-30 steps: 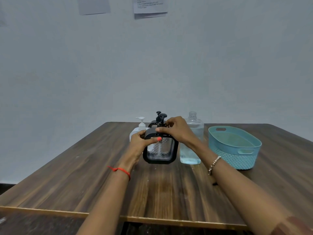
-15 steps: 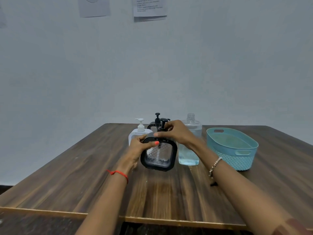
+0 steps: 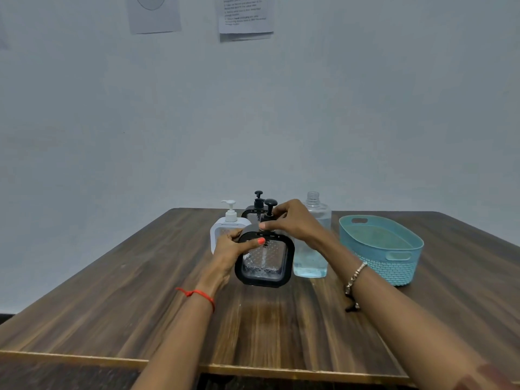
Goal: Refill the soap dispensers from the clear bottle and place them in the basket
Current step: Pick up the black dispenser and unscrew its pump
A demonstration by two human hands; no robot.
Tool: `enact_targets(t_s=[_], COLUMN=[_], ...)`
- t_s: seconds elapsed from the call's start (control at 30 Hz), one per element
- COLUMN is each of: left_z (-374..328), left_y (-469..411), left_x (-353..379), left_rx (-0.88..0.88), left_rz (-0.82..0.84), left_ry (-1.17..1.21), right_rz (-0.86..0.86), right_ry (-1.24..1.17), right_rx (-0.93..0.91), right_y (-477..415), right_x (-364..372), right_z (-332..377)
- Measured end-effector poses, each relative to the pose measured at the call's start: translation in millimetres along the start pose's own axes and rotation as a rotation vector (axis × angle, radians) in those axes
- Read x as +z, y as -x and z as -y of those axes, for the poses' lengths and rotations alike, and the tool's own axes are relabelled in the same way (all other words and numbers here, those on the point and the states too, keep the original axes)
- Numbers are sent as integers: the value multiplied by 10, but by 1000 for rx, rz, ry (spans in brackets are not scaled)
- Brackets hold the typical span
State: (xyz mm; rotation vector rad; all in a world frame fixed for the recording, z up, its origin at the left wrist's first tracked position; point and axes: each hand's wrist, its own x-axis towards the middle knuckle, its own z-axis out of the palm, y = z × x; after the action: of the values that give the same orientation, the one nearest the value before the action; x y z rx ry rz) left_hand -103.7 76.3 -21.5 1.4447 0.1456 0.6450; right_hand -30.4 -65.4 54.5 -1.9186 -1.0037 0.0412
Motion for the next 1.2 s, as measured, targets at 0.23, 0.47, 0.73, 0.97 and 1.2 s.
enact_targets(t_s=[0.23,0.47,0.73,0.97,1.2], left_z=[24,31,-27,21,99], left_y=[2,-44,-80,-115,-193], left_x=[-58,-165,-55,12,35], left_rx=[-27,-37,41,50,18], left_rz=[-29,-271,-390,-374,-384], left_ry=[8,98,88,47,18], right_rz=[-88,-273,257,315,230], right_ry=[-226,-128,721,772,702], right_rx=[-80,-442,-536,-470,-457], right_y=[24,389,792,838,774], right_x=[-278,-265,255,289,120], right_z=[163,-124,-1035,-1101,-1153])
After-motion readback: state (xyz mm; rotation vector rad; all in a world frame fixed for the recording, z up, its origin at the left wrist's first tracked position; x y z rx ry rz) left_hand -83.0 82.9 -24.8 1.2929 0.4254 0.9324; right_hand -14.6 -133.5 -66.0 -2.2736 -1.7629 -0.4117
